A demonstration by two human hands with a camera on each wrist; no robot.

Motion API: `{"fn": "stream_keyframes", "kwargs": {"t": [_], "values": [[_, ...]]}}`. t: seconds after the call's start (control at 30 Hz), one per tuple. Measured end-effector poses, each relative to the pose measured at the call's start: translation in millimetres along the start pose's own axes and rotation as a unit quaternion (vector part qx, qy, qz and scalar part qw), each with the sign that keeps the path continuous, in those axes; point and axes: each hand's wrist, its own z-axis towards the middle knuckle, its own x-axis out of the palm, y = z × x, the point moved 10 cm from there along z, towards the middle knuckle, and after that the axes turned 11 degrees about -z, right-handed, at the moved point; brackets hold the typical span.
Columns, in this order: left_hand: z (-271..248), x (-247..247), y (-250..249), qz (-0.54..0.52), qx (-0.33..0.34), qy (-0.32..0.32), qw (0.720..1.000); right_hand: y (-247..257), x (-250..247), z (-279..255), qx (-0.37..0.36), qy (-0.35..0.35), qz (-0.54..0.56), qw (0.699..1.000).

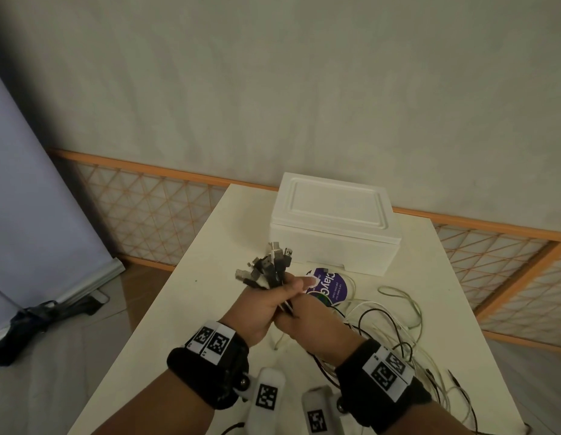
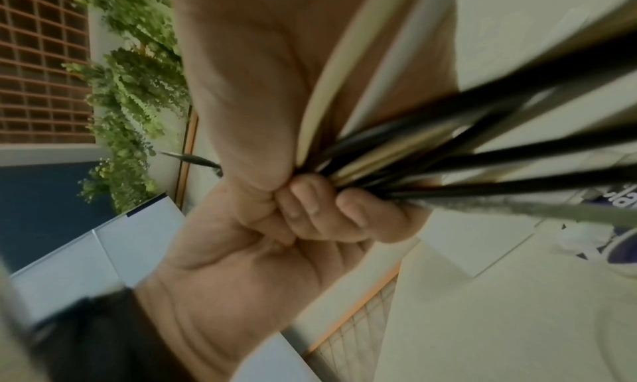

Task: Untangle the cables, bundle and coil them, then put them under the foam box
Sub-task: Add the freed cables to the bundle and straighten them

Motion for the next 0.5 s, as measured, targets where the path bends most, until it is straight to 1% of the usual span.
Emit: {"fn": "stream_keyframes", "kwargs": {"t": [0.03, 0.1, 0.17, 0.23, 0.27, 0.3, 0.33, 0.37, 0.4, 0.43, 0.47, 0.5], "values": [[0.0, -2.2, -1.3, -0.02, 0.007, -0.024, 1.0, -2.4, 1.9, 0.2, 0.012, 0.015, -0.019, 1.0], [1.7, -10.9, -0.2, -0.042, 0.018, -0.073, 0.996, -4.0, 3.0, 1.4, 0.014, 0.021, -0.05, 0.998], [2.4, -17.7, 0.5, -0.046, 0.021, -0.101, 0.994, -6.3, 2.7, 1.2, 0.014, 0.027, -0.073, 0.997], [2.5, -22.9, -3.3, -0.021, 0.03, -0.118, 0.992, -15.6, 3.3, -0.6, 0.029, 0.072, -0.116, 0.99], [2.8, -25.7, -7.5, 0.004, 0.045, -0.125, 0.991, -20.8, 2.3, -2.1, 0.033, 0.098, -0.145, 0.984], [2.1, -27.2, -12.6, 0.032, 0.06, -0.129, 0.989, -25.4, -2.1, -3.4, 0.039, 0.11, -0.164, 0.98], [1.0, -26.4, -18.0, 0.057, 0.075, -0.128, 0.987, -27.6, -11.8, -3.9, 0.05, 0.098, -0.154, 0.982], [-0.3, -22.3, -23.2, 0.073, 0.087, -0.122, 0.986, -25.0, -28.5, -4.2, 0.065, 0.051, -0.107, 0.991], [0.1, -17.8, -25.2, 0.085, 0.092, -0.109, 0.986, -22.0, -46.7, -4.1, 0.072, -0.018, -0.037, 0.997], [-0.5, -11.3, -26.8, 0.103, 0.093, -0.093, 0.986, -16.3, -61.6, -4.1, 0.059, -0.081, 0.024, 0.995], [-0.9, -4.1, -27.6, 0.128, 0.091, -0.076, 0.985, -5.4, -72.1, -3.5, 0.031, -0.125, 0.057, 0.99], [-1.4, 2.7, -26.8, 0.166, 0.088, -0.06, 0.98, 7.1, -76.9, -1.8, 0.0, -0.145, 0.053, 0.988]]}}
